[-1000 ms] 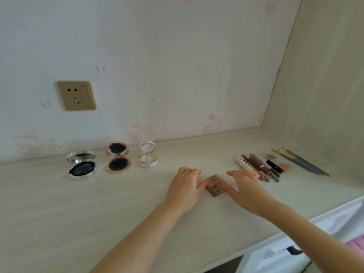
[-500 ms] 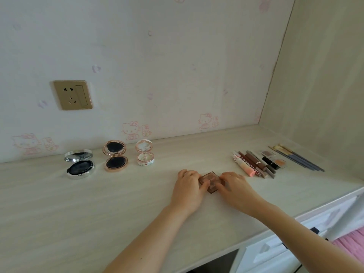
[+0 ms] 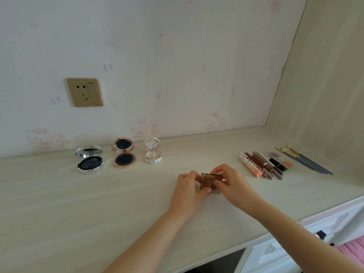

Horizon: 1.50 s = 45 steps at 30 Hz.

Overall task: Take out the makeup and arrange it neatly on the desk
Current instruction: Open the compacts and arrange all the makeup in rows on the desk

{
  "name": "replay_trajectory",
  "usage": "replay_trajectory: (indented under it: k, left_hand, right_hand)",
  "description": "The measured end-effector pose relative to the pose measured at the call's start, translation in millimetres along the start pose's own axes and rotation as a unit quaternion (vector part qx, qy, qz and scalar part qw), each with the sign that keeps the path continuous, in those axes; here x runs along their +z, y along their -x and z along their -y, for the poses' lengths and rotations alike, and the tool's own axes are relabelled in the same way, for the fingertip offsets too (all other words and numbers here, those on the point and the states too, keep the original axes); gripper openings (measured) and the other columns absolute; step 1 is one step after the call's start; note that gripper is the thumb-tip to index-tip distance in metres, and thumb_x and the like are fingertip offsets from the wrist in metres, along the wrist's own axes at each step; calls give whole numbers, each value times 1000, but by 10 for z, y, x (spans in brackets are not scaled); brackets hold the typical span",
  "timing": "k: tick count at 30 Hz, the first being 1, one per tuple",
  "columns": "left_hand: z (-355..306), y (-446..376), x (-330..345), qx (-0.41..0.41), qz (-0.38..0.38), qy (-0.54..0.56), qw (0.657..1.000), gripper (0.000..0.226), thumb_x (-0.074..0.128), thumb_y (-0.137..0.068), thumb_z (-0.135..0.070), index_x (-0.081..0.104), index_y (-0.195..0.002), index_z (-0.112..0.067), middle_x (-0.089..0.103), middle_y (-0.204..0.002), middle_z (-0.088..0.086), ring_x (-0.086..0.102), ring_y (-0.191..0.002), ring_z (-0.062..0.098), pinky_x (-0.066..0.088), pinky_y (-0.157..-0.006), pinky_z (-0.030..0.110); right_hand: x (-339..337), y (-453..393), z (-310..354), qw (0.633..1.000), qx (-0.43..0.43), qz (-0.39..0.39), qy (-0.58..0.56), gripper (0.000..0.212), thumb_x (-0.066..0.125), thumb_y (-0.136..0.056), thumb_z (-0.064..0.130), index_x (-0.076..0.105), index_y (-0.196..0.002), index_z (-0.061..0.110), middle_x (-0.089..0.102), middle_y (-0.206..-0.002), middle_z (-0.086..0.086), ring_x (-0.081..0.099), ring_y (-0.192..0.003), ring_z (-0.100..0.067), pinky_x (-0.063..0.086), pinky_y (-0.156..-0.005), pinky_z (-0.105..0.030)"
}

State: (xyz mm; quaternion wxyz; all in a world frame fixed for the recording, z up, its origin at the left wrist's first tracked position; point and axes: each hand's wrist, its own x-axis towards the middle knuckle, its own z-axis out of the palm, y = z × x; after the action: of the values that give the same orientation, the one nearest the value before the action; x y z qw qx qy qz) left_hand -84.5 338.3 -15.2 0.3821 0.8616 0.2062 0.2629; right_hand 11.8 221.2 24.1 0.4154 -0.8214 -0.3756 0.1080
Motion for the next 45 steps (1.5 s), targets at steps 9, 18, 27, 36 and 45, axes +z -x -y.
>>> replay_trajectory:
  k: [9, 18, 27, 36, 45]
  left_hand:
    - [74, 204, -578, -11, -39, 100, 994, 14, 74, -80, -15, 62, -84, -23, 69, -83, -14, 63, -86, -5, 46, -80, 12]
    - [178, 515, -1228, -150, -72, 324, 931, 14, 71, -82, -8, 66, -95, -9, 72, -85, 14, 72, -77, 24, 58, -61, 29]
    - [474, 845, -1520, -229, -108, 379, 890, 21, 75, -79, -14, 68, -97, -6, 74, -88, 15, 72, -79, 31, 56, -61, 31]
    - [498, 929, -1611, -274, -43, 595, 754, 34, 64, -83, -33, 75, -95, -4, 68, -110, 23, 69, -99, 30, 57, -76, 33]
    - [517, 957, -1604, -271, 26, 680, 680, 57, 68, -83, -40, 63, -118, 4, 58, -125, 29, 63, -106, 40, 57, -78, 39]
  right_hand:
    - [104, 98, 300, 998, -28, 10, -54, 22, 65, -81, 8, 67, -89, 29, 70, -90, 12, 68, -82, -5, 55, -80, -32]
    - [526, 258, 673, 984, -87, 120, -96, 45, 68, -84, 13, 52, -122, 33, 68, -91, 4, 70, -73, -11, 58, -75, -31]
    - [895, 382, 872, 946, -276, 137, 100, 64, 66, -81, 49, 38, -138, 36, 40, -123, 22, 50, -101, 4, 47, -83, -13]
    - [1100, 407, 1022, 963, -241, 110, 47, 54, 54, -85, 54, 48, -134, 31, 48, -116, 24, 45, -103, 13, 37, -87, -5]
    - [1166, 438, 1095, 960, -255, 87, 73, 51, 56, -87, 47, 49, -133, 27, 47, -127, 19, 41, -120, 1, 25, -94, 0]
